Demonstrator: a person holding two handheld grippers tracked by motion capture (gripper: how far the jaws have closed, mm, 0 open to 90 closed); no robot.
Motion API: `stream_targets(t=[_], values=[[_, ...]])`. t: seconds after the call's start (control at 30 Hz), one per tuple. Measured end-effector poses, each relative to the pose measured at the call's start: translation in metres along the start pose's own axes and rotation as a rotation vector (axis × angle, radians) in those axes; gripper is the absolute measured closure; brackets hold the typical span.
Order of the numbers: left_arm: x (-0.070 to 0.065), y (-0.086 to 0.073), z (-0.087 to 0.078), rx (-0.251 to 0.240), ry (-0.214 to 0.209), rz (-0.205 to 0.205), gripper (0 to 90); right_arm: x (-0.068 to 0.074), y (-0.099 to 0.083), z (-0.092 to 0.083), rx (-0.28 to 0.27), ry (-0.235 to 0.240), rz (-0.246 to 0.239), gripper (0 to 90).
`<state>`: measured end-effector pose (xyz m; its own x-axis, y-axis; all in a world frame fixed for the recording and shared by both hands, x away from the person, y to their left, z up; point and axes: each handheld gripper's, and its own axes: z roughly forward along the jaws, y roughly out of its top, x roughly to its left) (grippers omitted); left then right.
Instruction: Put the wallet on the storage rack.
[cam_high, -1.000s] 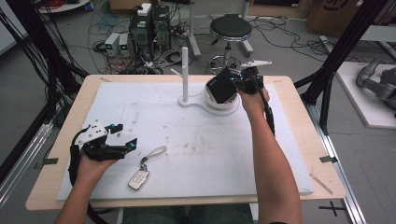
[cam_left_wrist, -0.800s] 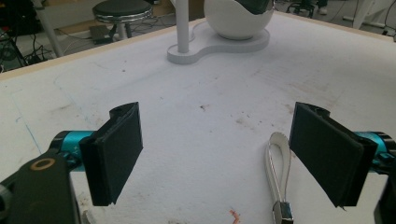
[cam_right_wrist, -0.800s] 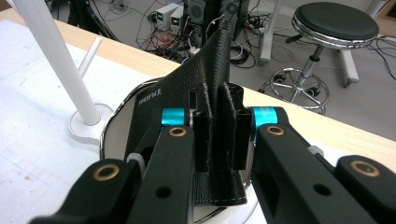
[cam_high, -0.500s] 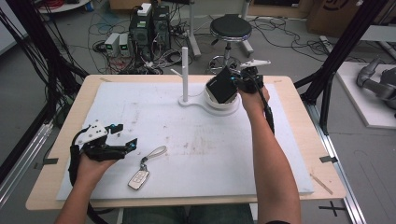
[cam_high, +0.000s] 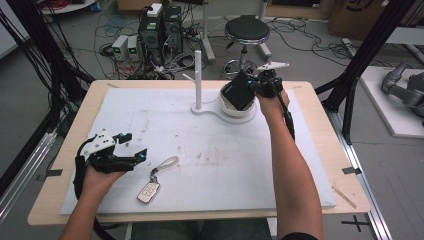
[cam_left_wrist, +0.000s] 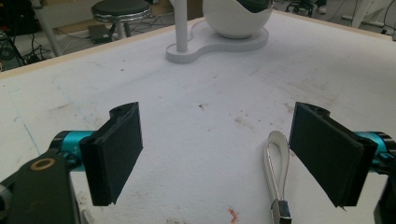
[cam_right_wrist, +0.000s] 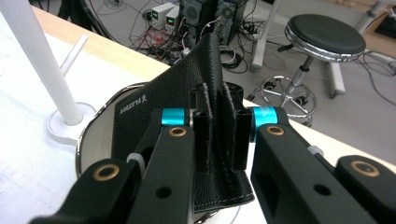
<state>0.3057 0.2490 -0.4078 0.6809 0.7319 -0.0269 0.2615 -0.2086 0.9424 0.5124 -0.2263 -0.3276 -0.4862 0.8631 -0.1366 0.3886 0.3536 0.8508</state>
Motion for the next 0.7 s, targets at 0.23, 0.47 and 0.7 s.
stream_targets(t=[0.23, 0.47, 0.7], values=[[-0.0016, -0.0009, 0.0004, 0.002, 0.0, 0.0, 17.4, -0.0032, -0.0006, 0.002, -0.016, 0.009, -0.032, 84.1], [-0.0029, -0.0011, 0.0009, 0.008, -0.003, 0.005, 17.4, -0.003, -0.001, 0.0014, -0.024, 0.012, -0.071, 84.1], [-0.0038, -0.0009, 0.0012, 0.006, -0.004, 0.004, 17.4, -0.0019, -0.0033, 0.0022, -0.026, 0.005, -0.071, 84.1]])
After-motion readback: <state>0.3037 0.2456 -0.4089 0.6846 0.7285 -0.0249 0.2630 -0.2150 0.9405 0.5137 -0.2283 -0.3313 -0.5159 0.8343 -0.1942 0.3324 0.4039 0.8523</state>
